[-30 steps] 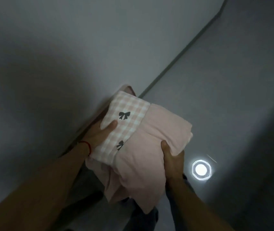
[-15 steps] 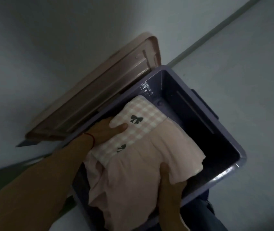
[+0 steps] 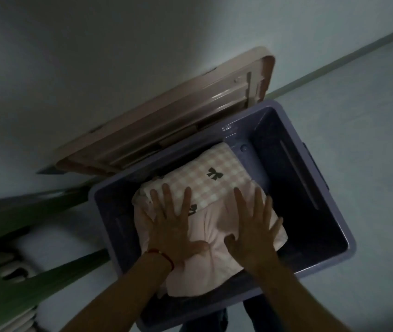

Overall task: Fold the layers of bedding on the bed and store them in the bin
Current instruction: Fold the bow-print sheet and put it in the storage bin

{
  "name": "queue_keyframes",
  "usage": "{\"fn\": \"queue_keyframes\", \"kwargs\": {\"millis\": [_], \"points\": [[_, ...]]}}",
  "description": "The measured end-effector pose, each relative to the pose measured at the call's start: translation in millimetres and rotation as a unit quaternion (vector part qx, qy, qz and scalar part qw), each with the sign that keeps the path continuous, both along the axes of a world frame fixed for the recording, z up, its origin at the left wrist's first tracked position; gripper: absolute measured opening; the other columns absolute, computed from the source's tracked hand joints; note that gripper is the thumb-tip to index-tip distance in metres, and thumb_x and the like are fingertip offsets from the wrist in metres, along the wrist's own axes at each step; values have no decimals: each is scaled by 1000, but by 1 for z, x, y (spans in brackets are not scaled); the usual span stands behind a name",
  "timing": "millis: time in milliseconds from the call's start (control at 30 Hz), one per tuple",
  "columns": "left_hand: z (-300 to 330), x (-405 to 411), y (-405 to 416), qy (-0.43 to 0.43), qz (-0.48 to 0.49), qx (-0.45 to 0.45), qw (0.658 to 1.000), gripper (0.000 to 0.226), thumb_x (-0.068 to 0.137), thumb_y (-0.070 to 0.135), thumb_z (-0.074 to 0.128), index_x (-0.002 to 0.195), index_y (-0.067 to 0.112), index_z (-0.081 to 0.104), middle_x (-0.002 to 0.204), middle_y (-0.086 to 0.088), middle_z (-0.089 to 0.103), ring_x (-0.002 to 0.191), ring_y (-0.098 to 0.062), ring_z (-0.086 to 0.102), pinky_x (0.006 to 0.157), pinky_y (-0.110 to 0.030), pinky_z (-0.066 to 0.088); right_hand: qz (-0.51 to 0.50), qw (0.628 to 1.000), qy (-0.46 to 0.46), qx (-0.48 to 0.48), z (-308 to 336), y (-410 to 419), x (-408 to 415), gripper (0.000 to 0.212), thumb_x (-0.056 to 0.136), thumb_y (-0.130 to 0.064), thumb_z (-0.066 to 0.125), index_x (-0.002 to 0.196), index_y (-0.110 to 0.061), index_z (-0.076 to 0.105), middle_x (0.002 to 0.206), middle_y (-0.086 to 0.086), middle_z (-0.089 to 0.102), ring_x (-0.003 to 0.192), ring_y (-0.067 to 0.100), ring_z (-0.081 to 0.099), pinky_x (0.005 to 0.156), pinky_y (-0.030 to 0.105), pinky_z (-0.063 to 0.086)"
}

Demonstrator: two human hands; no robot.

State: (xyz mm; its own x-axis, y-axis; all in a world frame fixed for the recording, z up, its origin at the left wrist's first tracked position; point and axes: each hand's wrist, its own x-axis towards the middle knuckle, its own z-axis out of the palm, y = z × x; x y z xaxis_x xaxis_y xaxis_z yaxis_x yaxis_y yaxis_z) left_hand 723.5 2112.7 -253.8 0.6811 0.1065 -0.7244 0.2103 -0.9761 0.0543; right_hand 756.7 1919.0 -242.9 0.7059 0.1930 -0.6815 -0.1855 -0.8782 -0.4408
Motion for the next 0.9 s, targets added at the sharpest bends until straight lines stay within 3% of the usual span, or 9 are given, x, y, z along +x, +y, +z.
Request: {"fn": "queue_keyframes", "kwargs": {"millis": [67, 167, 233, 333, 467, 700, 800, 900], "points": [[-10, 5, 9, 40, 18, 17, 999, 149, 49, 98, 54, 147, 36, -39, 146, -17, -55, 136, -48, -45, 107, -81, -6, 125, 991, 7, 42, -8, -6, 31, 118, 84, -41, 72, 150, -56, -24, 158, -5, -45, 147, 36, -38, 112, 81, -1], [-23, 12, 15, 76, 12, -58, 995, 156, 47, 94, 66, 141, 37, -46, 139, -13, -61, 132, -46, -50, 107, -81, 1, 343, 937, 34, -50, -28, 2, 63, 141, 72, -53, 85, 145, -53, -36, 146, 1, -59, 139, 46, -45, 105, 87, 7], [-38, 11, 28, 106, 16, -99, 989, 163, 44, 87, 76, 138, 37, -48, 135, -10, -65, 127, -44, -55, 108, -82, 0, 409, 908, 23, -89, -44, 12, 65, 152, 63, -64, 86, 144, -45, -41, 144, 10, -60, 138, 53, -41, 105, 85, 19], [-62, 12, 34, 116, -4, -69, 991, 168, 43, 82, 80, 136, 34, -51, 135, -15, -64, 124, -46, -57, 107, -82, 1, 408, 908, -3, -95, -66, 16, 57, 150, 63, -67, 84, 145, -45, -41, 146, 12, -58, 136, 54, -43, 106, 84, 20], [-100, 0, 22, 67, 18, -59, 996, 164, 46, 80, 80, 135, 38, -52, 141, -17, -59, 128, -45, -54, 108, -81, 3, 385, 916, -21, -108, -109, 8, 44, 147, 65, -64, 84, 146, -48, -37, 151, 12, -53, 134, 53, -47, 107, 82, 25], [-129, 0, 16, 46, 37, -37, 998, 164, 48, 74, 83, 131, 40, -54, 142, -18, -58, 132, -47, -50, 109, -81, 7, 373, 917, -50, -130, -141, 6, 34, 158, 33, -72, 90, 162, -39, 6, 168, 25, -9, 147, 63, -6, 84, 83, 42], [-118, -4, 14, 36, 56, -35, 997, 165, 46, 72, 85, 135, 41, -50, 144, -16, -56, 133, -45, -49, 107, -82, 9, 373, 918, -61, -122, -132, 6, 32, 159, 33, -74, 89, 162, -39, 3, 167, 26, -10, 147, 63, -5, 84, 81, 43], [-99, -7, 14, 11, 47, -34, 998, 165, 46, 69, 87, 141, 41, -45, 148, -16, -53, 135, -44, -48, 107, -83, 7, 387, 908, -67, -144, -113, 10, 35, 158, 44, -77, 85, 157, -41, -20, 163, 22, -30, 144, 60, -24, 96, 81, 36]]}}
